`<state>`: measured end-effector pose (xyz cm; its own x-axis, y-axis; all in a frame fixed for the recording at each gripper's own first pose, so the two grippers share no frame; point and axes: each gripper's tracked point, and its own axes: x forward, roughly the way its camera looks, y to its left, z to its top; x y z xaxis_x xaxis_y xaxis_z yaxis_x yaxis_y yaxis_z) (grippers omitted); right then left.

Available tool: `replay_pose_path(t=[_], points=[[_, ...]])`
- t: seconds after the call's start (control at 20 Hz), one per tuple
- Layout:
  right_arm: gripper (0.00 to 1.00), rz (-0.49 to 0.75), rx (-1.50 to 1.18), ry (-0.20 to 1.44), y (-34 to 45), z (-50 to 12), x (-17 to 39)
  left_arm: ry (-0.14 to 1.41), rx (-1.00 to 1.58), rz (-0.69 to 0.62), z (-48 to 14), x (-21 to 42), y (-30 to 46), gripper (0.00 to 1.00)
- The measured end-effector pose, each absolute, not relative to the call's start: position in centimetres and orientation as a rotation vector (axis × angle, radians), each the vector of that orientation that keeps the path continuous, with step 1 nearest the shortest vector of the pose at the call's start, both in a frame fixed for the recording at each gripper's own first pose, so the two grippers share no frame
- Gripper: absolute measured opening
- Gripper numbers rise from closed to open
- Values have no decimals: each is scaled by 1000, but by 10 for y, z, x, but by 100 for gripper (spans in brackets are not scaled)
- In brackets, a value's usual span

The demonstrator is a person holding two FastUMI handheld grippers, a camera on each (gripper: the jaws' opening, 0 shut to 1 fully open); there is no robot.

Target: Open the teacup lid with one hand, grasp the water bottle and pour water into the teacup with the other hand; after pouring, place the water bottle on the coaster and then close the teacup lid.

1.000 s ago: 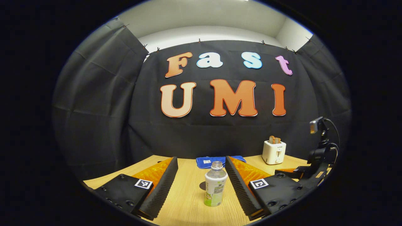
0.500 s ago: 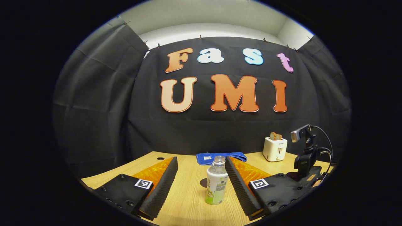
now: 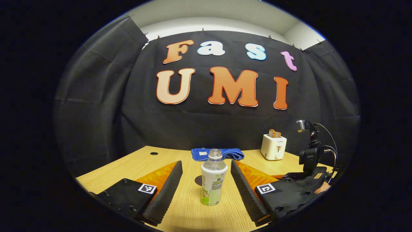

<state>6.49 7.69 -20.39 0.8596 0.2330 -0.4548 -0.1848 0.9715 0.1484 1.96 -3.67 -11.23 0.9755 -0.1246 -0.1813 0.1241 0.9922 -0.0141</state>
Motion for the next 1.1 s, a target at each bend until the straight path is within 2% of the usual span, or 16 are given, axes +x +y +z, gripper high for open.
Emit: replay_pose_path(t=[0.45, 0.9, 1.05, 1.1], points=[[20, 211, 210, 399, 46, -158, 53, 262, 23, -156, -154, 34, -56, 97], [20, 218, 172, 339, 32, -134, 38, 363, 8, -128, -220, 62, -57, 97], [20, 207, 169, 339, 25, -134, 36, 346, -9, -126, -221, 69, -59, 98], [20, 198, 169, 340, 22, -135, 35, 343, -12, -112, -221, 71, -56, 93]])
